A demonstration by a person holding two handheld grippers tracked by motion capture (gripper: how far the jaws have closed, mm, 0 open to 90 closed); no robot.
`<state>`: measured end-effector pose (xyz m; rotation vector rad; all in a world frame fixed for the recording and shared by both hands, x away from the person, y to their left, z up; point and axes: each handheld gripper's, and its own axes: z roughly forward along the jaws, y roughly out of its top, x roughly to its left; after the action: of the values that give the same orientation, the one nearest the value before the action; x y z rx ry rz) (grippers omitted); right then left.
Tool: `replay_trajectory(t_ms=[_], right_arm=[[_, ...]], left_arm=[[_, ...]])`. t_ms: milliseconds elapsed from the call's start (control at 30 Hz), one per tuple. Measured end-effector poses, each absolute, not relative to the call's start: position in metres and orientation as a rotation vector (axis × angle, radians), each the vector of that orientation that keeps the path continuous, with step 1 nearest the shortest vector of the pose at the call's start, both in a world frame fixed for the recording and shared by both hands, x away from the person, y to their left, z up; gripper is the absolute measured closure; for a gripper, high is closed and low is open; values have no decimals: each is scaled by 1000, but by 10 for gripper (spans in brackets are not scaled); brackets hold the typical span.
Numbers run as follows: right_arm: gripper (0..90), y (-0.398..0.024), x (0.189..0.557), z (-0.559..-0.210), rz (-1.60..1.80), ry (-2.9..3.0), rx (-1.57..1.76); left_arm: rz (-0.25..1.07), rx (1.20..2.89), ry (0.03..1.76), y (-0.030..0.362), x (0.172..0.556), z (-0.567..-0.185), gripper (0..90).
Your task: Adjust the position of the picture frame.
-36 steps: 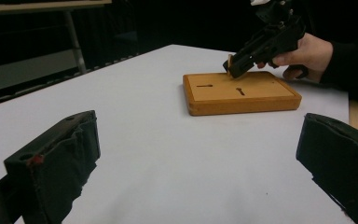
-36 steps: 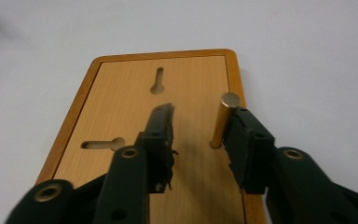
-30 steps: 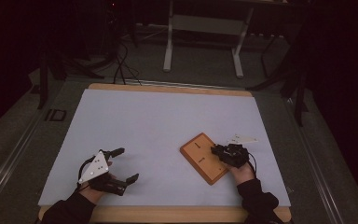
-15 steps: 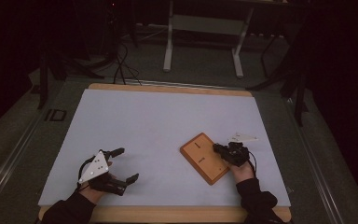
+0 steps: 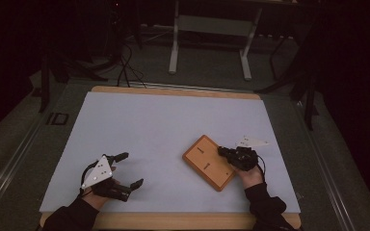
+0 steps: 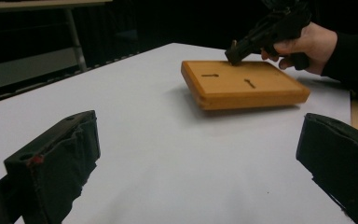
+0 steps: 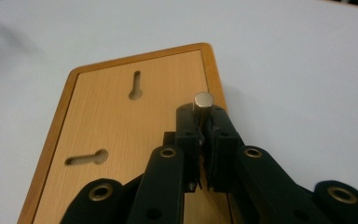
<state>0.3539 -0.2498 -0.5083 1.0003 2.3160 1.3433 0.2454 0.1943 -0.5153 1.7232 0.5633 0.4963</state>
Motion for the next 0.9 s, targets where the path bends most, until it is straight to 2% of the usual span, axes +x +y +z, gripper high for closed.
replay_trajectory(t_ms=[500, 900], right_arm=[[854, -219, 361, -469, 1500, 2320, 889], [854, -179, 368, -482, 1529, 2444, 759]], left_arm=[[500, 1721, 559, 195, 245, -515, 0], [500, 1719, 554, 196, 244, -514, 0]])
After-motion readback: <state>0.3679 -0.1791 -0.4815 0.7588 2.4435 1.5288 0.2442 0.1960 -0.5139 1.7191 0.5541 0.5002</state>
